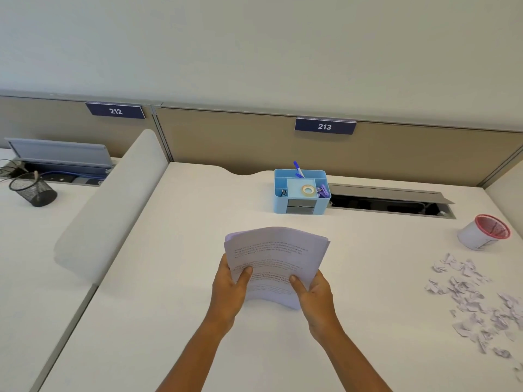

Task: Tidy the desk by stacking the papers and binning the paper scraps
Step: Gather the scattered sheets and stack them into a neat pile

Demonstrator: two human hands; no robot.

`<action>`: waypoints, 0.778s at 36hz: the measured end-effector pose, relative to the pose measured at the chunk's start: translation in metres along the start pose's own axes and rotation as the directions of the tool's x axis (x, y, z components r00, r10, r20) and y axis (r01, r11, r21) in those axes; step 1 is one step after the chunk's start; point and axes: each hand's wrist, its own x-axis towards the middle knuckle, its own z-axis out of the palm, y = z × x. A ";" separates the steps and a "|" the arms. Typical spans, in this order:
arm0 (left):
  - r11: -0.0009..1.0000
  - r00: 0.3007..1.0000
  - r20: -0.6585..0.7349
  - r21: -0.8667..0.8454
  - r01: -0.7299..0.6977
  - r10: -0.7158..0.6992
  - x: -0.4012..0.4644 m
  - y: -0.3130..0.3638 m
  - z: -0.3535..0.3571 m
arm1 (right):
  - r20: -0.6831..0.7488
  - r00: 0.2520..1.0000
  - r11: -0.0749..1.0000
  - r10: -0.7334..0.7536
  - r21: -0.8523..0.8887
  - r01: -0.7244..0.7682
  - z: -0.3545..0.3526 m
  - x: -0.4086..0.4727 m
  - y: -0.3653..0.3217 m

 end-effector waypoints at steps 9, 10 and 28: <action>0.998 0.999 0.014 0.029 0.051 -0.052 0.001 -0.016 -0.006 | 0.013 1.000 0.999 0.027 -0.027 -0.026 -0.001 -0.001 0.008; 0.998 0.998 0.013 0.028 0.060 -0.060 0.002 -0.017 -0.005 | 0.012 1.000 0.999 0.028 -0.029 -0.027 -0.001 -0.001 0.007; 0.980 0.982 0.064 0.102 0.171 -0.178 0.000 -0.010 -0.011 | 0.057 0.998 0.997 0.038 -0.074 -0.034 -0.008 0.005 0.000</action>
